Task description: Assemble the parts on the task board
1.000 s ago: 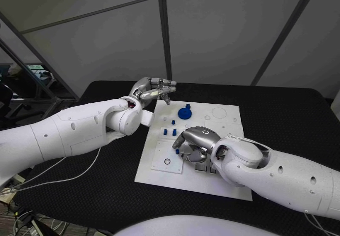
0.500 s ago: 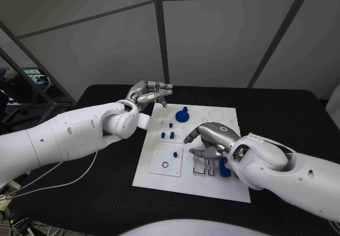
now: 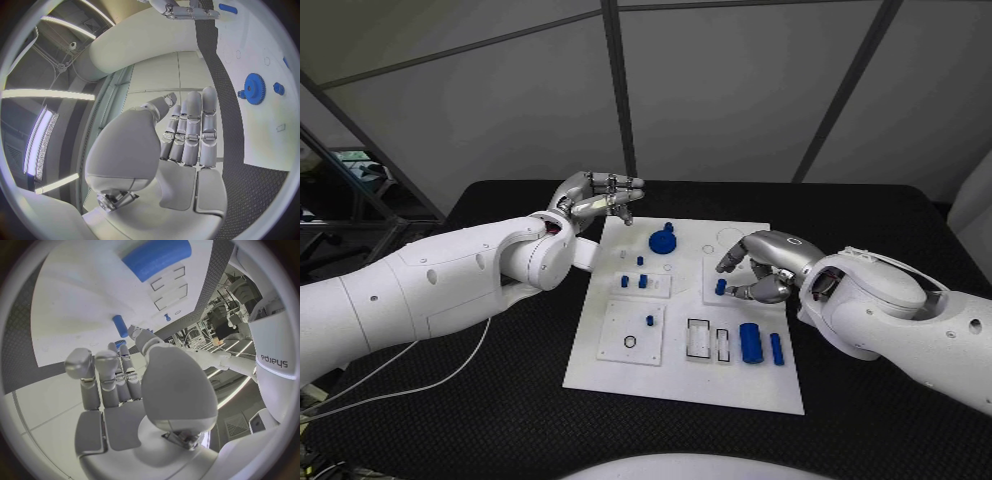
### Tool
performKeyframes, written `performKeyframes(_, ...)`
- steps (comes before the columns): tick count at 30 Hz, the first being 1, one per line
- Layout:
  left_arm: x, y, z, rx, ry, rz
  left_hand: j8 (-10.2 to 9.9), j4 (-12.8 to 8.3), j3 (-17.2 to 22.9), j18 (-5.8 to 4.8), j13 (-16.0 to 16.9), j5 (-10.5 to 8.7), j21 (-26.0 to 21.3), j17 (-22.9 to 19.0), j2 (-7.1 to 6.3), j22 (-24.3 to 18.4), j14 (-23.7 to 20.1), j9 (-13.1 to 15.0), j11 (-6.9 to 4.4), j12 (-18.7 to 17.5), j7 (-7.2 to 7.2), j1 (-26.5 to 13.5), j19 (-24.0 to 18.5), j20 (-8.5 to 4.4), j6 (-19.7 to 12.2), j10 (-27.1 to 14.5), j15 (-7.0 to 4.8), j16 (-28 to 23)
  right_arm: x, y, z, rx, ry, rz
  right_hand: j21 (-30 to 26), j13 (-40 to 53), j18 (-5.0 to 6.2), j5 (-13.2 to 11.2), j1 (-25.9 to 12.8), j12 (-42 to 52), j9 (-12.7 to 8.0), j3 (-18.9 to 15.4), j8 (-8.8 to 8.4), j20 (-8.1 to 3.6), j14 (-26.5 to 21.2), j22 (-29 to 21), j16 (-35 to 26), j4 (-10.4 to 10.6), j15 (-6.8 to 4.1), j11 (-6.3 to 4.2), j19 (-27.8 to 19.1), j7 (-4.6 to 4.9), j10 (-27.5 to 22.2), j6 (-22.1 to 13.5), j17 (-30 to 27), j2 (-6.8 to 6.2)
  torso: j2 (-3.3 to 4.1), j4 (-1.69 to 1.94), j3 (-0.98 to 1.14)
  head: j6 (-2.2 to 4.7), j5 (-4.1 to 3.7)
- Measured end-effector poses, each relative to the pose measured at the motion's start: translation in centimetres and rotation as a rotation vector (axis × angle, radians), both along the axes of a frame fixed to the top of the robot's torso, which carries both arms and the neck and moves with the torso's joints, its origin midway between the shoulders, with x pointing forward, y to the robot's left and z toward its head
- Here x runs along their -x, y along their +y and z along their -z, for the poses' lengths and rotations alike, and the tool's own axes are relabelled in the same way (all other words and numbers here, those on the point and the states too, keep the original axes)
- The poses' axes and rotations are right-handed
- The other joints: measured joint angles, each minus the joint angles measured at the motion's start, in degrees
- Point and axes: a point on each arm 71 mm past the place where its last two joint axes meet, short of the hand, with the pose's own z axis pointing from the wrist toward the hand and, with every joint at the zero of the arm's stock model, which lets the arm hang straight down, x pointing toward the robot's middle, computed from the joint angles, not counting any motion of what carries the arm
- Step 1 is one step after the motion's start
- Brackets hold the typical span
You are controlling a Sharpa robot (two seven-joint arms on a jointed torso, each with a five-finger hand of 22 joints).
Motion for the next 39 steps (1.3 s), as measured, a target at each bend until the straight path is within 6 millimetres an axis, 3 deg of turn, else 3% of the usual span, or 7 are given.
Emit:
performKeyframes(9, 0.0, 0.1, 0.0, 0.0, 0.0, 0.001, 0.0, 0.0, 0.0, 0.0, 0.0, 0.0, 0.0, 0.0, 0.0, 0.0, 0.0, 0.0, 0.0, 0.0, 0.0, 0.0, 0.0, 0.0, 0.0, 0.0, 0.0, 0.0, -0.2, 0.2, 0.4, 0.039, 0.036, 0.001, 0.0, 0.0, -0.01, 0.0, 1.1, 1.6, 0.0, -0.5, 0.0, -0.01, 0.0, 0.3, 0.0, 0.5, 0.0, -0.23, 0.0, -0.09, -0.2, 0.3, 0.2, 1.06, 0.01, 0.05, -0.01, -0.18, -0.01)
performKeyframes(16, 0.0, 0.1, 0.0, 0.0, 0.0, 0.0, 0.0, 0.0, 0.0, 0.0, 0.0, 0.0, 0.0, 0.0, 0.0, 0.0, 0.0, 0.0, 0.0, 0.0, 0.0, 0.0, 0.0, 0.0, 0.0, 0.0, 0.0, 0.0, -0.2, 0.8, 0.6, 0.052, 0.052, -0.012, 1.8, 0.0, -0.02, 0.0, 1.8, 3.4, 0.2, 0.2, 0.0, -0.63, 0.7, 2.5, 1.1, 1.4, -0.73, -1.12, 2.3, 0.08, 3.3, 1.5, 1.5, 1.82, 0.02, 0.05, -0.03, -0.31, 0.05)
performKeyframes(24, 0.0, 0.1, 0.0, 0.0, 0.001, 0.001, 0.0, -0.2, -0.2, 0.0, 0.0, 0.0, 0.0, -0.1, 0.24, 0.0, 0.0, 0.0, 0.0, 0.4, 0.0, -0.2, 0.0, 0.0, 0.0, 0.0, 0.0, 0.0, -0.4, 1.2, 0.9, 0.061, 0.061, -0.017, 4.0, -0.1, -0.02, 0.0, 2.0, 3.5, 0.2, 2.2, 0.0, -1.34, 1.7, 5.0, 3.5, 2.3, -1.65, -2.14, 4.3, 0.23, 7.4, 1.7, 4.1, 2.05, 0.02, 0.05, -0.02, -0.46, 0.06)
performKeyframes(36, 0.0, 0.1, 0.0, 0.0, 0.001, 0.002, 0.0, -0.2, -0.2, 0.0, 0.0, 0.0, 0.0, -0.1, 0.24, 0.0, 0.0, 0.0, 0.0, 0.4, 0.0, -0.2, 0.0, 0.0, 0.0, 0.0, 0.0, 0.0, -0.8, 1.6, 1.1, 0.068, 0.064, -0.01, 5.9, 0.0, -0.02, -0.7, 2.3, 3.1, 0.3, 3.8, 0.0, -1.8, 1.9, 7.6, 6.2, 3.1, -1.86, -2.88, 5.8, -0.08, 11.3, 3.4, 7.4, 2.28, 0.02, 0.05, 0.01, -0.71, 0.12)
performKeyframes(39, 0.0, 0.1, 0.0, 0.0, 0.002, 0.002, 0.0, -0.2, -0.2, 0.0, 0.0, 0.0, 0.0, -0.1, 0.24, 0.0, 0.0, 0.0, 0.0, 0.4, 0.0, -0.2, 0.0, 0.0, 0.0, 0.0, 0.0, 0.0, -0.8, 1.6, 1.1, 0.07, 0.062, -0.005, 6.4, 0.1, -0.97, -0.7, 2.5, 3.0, 0.5, 4.0, 0.47, -1.83, 1.9, 8.1, 6.7, 3.3, -1.86, -2.88, 6.2, -0.25, 12.2, 4.5, 7.9, 2.48, 0.02, 0.05, 0.01, -0.79, 0.12)
